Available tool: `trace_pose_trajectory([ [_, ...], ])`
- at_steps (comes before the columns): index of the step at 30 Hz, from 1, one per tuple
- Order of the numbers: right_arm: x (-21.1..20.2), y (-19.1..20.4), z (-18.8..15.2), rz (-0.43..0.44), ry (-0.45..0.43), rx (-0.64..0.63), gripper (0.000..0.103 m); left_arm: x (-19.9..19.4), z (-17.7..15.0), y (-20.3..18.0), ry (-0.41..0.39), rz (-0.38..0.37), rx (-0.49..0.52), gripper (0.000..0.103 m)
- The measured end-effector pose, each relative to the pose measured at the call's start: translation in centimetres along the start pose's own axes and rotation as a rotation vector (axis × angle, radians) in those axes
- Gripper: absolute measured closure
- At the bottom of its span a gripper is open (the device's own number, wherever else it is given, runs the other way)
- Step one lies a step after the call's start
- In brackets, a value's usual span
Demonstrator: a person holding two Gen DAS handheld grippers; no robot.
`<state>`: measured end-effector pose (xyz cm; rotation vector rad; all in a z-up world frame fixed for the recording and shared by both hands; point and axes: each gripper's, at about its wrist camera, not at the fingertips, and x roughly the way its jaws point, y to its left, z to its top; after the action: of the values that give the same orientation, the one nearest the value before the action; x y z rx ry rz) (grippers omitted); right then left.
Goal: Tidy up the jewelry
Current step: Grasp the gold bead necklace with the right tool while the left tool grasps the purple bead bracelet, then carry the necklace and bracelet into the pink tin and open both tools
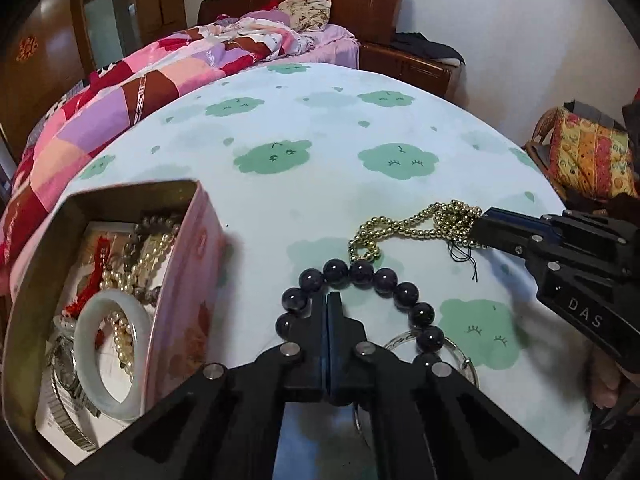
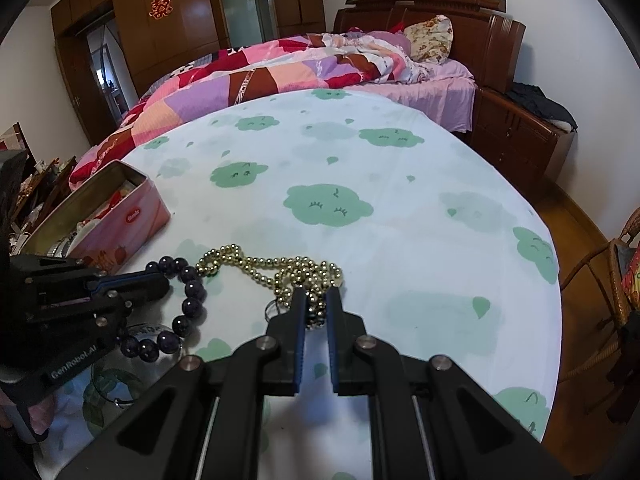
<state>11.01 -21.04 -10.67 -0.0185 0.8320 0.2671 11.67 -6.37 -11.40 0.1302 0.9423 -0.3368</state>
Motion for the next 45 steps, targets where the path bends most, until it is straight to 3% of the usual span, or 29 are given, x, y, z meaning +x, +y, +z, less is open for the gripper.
trace_pose_trajectory([
  [9, 0.1, 0.1, 0.0, 0.002, 0.000, 0.007, 0.091, -2.0, 0.7, -0.6, -0.060, -0.037, -0.035, 0.103],
  [13, 0.1, 0.1, 0.0, 0.001, -0.001, 0.009, 0.091, -1.9, 0.9, -1.5, -0.038, -0.061, -0.029, 0.101],
  [21, 0.0, -0.2, 0.0, -0.006, -0.001, 0.019, 0.091, -1.5, 1.0, -3.8, -0.014, -0.026, 0.012, 0.098],
  [22, 0.0, -0.2, 0.0, -0.006, -0.002, 0.020, 0.091, -1.6, 1.0, -3.9, -0.016, -0.028, 0.012, 0.092],
  [24, 0.0, -0.2, -0.1, -0.009, -0.003, 0.023, 0.091, -1.8, 1.0, -4.1, -0.024, -0.020, 0.013, 0.068],
  [25, 0.0, -0.2, -0.1, -0.012, -0.005, 0.026, 0.091, -1.9, 1.0, -4.1, -0.030, -0.013, 0.011, 0.047],
  [26, -0.1, -0.3, 0.0, -0.014, -0.008, 0.031, 0.091, -2.1, 1.0, -4.2, -0.047, -0.005, 0.009, 0.038],
  [30, -0.1, -0.5, 0.0, -0.025, -0.003, 0.032, 0.091, -2.2, 1.1, -4.5, -0.053, -0.005, 0.022, 0.038],
  [37, -0.1, -1.4, 0.0, -0.067, 0.019, 0.026, 0.091, -0.3, 0.5, -5.3, 0.007, 0.001, 0.049, 0.038],
  [40, -0.2, -1.1, 0.0, -0.063, 0.011, 0.015, 0.091, 0.4, 0.4, -5.2, 0.025, -0.007, 0.047, 0.063],
  [41, -0.3, -1.0, 0.0, -0.059, 0.008, 0.007, 0.091, 0.4, 0.5, -5.1, 0.023, -0.006, 0.050, 0.083],
  [42, -0.3, -0.8, -0.1, -0.054, 0.004, 0.001, 0.091, 0.3, 0.6, -5.0, 0.025, -0.013, 0.053, 0.088],
  [45, -0.5, -0.7, -0.1, -0.034, -0.005, 0.005, 0.091, -0.4, 0.5, -4.4, 0.008, -0.028, 0.037, 0.089],
])
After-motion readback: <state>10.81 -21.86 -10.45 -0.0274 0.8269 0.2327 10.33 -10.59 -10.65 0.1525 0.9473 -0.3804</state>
